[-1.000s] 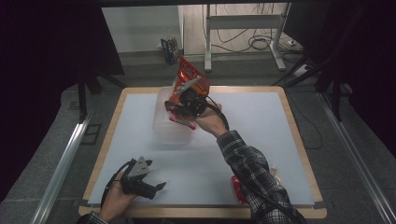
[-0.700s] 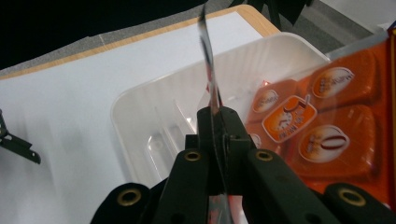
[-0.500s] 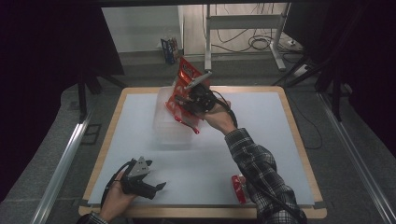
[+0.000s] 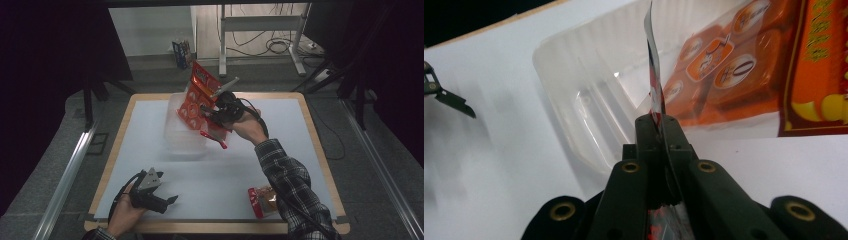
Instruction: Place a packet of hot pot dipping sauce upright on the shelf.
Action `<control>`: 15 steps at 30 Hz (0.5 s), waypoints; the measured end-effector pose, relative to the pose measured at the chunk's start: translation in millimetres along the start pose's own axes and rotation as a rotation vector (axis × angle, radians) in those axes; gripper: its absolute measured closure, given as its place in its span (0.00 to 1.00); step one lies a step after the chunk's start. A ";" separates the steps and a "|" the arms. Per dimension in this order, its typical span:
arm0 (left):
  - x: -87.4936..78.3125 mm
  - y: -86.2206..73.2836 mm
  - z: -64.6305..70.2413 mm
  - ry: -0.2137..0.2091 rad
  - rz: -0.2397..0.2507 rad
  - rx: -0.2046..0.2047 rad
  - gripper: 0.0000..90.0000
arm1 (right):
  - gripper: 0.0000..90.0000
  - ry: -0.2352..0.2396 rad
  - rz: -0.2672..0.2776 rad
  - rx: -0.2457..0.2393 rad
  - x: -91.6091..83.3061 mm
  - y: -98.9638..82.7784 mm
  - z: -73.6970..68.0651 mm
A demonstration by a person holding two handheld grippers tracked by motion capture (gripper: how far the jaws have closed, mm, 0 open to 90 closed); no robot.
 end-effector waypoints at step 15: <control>-0.7 -0.2 -0.2 -0.001 0.000 0.001 0.05 | 0.98 0.027 -0.034 -0.052 42.3 25.0 -1.6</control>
Point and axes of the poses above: each handheld gripper's, and its own axes: x roughly forward along the jaws, y roughly out of its top, z roughly to its right, the point moved 2 cm from there along x, roughly forward along the jaws, and after that the axes turned 11 degrees about y, right-handed, at the moved point
